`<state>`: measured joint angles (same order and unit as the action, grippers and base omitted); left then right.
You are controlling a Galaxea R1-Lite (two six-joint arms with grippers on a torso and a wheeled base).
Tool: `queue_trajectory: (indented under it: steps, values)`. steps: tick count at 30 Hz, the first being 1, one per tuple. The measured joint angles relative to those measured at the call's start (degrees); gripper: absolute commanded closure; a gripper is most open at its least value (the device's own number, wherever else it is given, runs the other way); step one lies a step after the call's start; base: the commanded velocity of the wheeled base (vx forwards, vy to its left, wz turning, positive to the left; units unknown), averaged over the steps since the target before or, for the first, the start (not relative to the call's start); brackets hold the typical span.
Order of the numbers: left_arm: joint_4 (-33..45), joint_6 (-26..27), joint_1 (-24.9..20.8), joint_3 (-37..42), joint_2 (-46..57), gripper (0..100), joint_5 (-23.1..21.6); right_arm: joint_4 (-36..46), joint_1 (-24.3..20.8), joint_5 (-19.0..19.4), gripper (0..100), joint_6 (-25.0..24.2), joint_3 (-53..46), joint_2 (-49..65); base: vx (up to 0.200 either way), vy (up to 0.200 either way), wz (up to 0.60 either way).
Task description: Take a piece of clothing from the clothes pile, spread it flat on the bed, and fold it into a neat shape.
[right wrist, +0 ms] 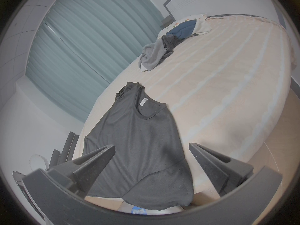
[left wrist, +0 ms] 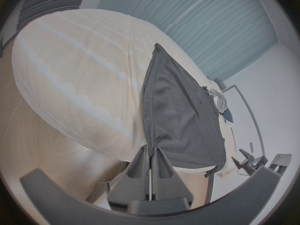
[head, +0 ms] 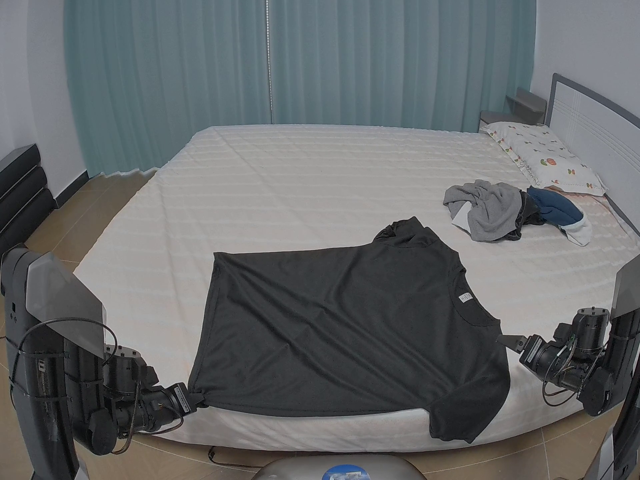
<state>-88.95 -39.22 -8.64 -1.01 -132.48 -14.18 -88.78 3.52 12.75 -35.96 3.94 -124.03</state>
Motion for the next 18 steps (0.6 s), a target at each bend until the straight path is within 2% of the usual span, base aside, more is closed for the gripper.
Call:
queue_trajectory:
  steps: [18]
  values:
    - [0.0, -2.4, 0.0, 0.0, 2.0, 100, 0.1, 2.5, 1.0, -0.1, 0, 0.2, 8.7, -10.1, 0.000, 0.000, 0.00]
